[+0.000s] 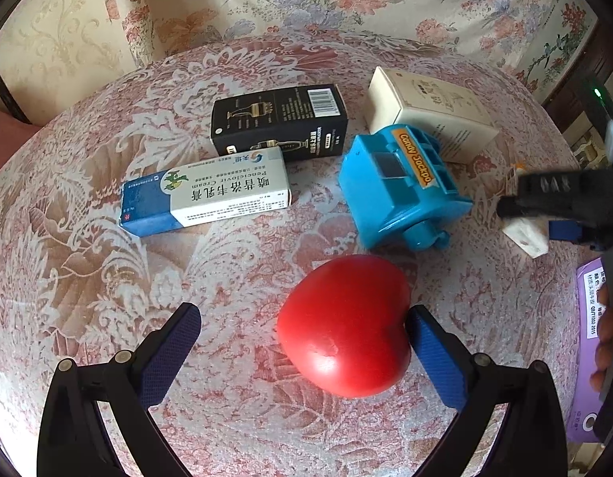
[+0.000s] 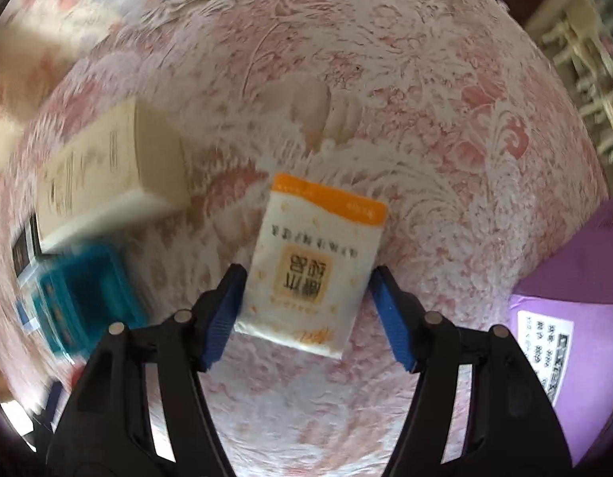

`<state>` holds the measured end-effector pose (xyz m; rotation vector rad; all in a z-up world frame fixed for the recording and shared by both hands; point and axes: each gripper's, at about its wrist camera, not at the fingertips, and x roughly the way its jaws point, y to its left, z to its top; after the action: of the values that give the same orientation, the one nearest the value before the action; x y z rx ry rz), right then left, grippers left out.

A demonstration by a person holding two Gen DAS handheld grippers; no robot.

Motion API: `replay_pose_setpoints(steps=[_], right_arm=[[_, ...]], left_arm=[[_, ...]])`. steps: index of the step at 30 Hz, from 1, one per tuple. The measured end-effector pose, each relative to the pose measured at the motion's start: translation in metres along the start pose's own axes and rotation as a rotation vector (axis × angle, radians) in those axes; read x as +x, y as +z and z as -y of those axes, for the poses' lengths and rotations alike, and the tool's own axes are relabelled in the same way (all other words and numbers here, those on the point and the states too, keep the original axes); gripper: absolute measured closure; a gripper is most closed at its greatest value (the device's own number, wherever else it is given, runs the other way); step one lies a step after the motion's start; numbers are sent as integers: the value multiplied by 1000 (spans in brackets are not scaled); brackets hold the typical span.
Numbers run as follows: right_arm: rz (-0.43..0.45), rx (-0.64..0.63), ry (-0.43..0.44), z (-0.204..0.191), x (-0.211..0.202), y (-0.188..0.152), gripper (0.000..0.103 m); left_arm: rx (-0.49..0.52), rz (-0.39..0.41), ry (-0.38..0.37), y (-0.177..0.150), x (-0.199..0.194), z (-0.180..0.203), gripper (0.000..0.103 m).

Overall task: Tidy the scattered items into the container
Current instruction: 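Lift the white-and-orange packet with the right tool while the left tool grasps the red heart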

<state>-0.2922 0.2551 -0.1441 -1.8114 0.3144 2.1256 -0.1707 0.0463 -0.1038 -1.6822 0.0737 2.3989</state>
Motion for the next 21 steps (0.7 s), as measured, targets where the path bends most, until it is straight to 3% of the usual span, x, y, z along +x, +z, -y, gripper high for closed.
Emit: replay_pose_setpoints(steps=[3, 15, 21], right_arm=[[7, -70, 14, 1, -2, -4, 47], [37, -347, 72, 6, -9, -19, 47], [32, -355, 73, 8, -10, -24, 46]], left_arm=[[3, 0, -6, 0, 0, -1, 0], [-40, -15, -46, 4, 6, 1, 0], [-64, -38, -2, 4, 14, 5, 0]])
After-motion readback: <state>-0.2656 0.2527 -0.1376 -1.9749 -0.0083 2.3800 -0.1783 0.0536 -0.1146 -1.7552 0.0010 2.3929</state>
